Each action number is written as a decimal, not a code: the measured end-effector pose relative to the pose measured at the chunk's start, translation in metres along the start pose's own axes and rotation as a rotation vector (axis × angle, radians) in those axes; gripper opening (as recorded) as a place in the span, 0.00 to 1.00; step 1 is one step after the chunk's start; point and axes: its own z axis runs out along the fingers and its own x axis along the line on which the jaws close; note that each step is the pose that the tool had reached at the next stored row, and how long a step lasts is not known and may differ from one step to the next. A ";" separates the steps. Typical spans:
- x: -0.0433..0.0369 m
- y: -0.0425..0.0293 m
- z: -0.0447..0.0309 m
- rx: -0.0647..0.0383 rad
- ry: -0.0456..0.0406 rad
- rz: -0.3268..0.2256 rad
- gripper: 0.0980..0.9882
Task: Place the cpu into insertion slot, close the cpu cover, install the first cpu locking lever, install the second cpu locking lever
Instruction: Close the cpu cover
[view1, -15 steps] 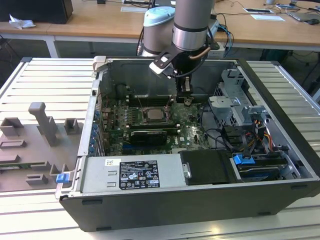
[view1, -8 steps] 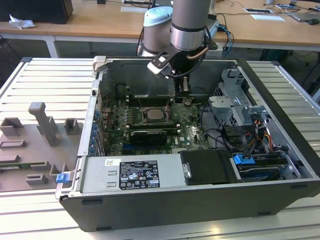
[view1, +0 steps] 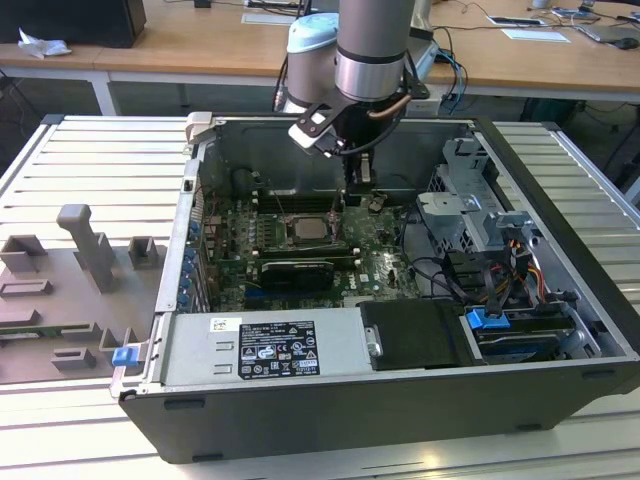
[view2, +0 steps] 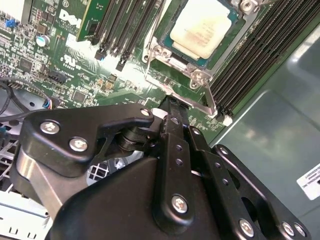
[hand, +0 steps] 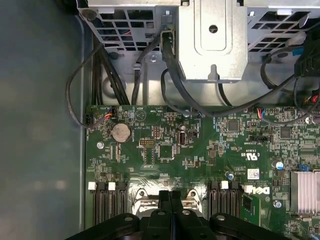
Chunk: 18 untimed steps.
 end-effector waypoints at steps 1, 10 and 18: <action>0.0000 -0.0017 0.0000 0.000 0.0000 0.000 0.01; 0.0005 -0.0115 0.0058 0.000 0.0000 0.000 0.01; 0.0013 -0.0362 0.0091 0.000 0.0000 0.000 0.01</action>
